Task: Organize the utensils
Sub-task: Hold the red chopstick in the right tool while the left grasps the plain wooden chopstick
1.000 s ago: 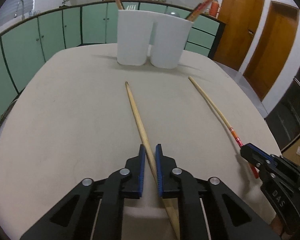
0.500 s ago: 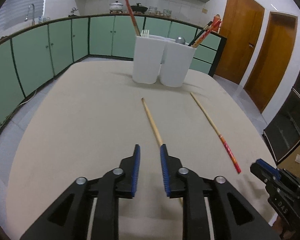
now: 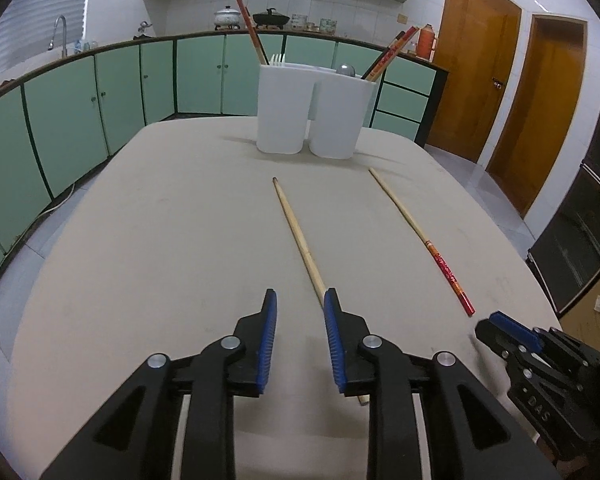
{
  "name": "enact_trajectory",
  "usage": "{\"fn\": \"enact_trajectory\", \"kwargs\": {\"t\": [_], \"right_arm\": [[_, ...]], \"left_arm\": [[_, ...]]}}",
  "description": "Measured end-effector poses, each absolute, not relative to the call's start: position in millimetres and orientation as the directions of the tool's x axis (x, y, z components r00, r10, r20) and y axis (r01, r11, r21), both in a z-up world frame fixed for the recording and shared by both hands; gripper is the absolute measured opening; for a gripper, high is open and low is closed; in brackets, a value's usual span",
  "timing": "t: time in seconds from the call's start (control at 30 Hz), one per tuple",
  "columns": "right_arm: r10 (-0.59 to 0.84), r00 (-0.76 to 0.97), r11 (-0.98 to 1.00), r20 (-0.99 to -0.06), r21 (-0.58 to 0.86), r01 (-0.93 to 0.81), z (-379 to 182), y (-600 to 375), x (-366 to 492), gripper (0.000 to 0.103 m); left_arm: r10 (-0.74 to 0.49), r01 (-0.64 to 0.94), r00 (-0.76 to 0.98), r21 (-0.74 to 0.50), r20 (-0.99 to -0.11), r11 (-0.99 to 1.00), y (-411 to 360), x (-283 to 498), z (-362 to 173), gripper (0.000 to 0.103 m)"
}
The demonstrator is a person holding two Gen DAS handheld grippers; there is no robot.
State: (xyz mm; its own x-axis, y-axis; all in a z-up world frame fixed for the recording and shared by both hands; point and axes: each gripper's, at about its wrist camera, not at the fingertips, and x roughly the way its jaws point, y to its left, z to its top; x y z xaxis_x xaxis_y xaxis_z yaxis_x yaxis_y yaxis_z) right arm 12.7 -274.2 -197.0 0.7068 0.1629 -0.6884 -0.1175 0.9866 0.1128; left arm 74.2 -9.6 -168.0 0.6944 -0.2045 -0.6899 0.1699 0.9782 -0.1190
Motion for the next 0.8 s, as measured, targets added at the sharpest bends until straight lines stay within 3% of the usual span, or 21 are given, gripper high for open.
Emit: {"fn": "enact_trajectory", "kwargs": {"t": [0.2,0.27,0.33,0.8], "right_arm": [[0.155,0.705,0.988,-0.692,0.097,-0.123,-203,-269,25,0.018],[0.148,0.707,0.989,-0.692,0.087,-0.123,-204,-268,29,0.015],[0.142,0.706,0.99,-0.694,0.084,-0.116,-205,-268,32,0.005],[0.141,0.734,0.99,-0.664,0.102,-0.098,-195,-277,20,0.005]], "left_arm": [[-0.2,0.161,0.693,-0.122,-0.693,0.979,-9,75,-169,0.028],[-0.2,0.161,0.693,-0.121,-0.693,0.979,-9,74,-169,0.029],[-0.201,0.161,0.692,-0.123,-0.693,0.979,-10,73,-169,0.032],[-0.218,0.173,0.657,-0.137,-0.722,0.975,-30,53,-182,0.039]]}}
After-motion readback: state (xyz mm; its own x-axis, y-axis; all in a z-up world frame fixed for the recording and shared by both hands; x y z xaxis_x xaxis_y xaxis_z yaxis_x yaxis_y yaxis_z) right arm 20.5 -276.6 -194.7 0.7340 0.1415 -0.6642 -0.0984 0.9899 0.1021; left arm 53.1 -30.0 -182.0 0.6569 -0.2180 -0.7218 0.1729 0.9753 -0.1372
